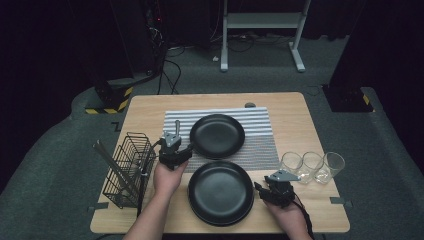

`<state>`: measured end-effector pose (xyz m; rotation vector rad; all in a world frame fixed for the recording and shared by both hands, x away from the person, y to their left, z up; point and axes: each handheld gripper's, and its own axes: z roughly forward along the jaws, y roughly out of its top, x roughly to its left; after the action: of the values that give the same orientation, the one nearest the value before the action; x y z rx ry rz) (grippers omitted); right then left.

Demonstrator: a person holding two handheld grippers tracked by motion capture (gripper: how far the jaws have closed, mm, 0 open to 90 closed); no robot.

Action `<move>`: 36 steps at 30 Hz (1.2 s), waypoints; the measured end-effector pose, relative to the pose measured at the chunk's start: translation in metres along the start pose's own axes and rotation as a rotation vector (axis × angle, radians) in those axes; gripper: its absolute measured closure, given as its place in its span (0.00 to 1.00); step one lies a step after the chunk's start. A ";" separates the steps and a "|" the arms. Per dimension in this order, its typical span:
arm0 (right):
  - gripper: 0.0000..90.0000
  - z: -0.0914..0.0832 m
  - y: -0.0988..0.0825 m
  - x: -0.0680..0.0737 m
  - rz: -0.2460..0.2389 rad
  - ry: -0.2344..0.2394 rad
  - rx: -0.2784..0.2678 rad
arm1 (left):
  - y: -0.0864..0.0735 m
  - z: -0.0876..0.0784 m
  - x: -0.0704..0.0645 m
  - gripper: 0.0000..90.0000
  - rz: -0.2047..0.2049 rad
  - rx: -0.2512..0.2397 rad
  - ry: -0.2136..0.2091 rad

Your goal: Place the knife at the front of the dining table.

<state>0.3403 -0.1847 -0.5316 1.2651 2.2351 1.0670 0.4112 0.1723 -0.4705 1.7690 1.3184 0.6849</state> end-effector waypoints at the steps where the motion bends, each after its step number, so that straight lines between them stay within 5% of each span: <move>1: 0.55 0.000 0.000 0.000 0.000 0.000 0.000 | -0.001 0.000 -0.001 0.52 0.009 0.000 -0.001; 4: 0.55 0.000 0.000 0.000 -0.001 -0.002 -0.002 | -0.005 -0.003 -0.003 0.49 0.038 -0.007 0.002; 19: 0.55 0.001 0.001 0.000 -0.003 -0.005 0.004 | -0.017 -0.014 0.000 0.32 0.019 0.041 -0.043; 36: 0.55 0.001 0.001 0.001 -0.007 -0.007 0.005 | -0.022 -0.031 -0.012 0.32 0.050 -0.002 -0.093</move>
<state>0.3409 -0.1831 -0.5317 1.2606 2.2369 1.0529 0.3712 0.1722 -0.4717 1.8159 1.2142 0.6240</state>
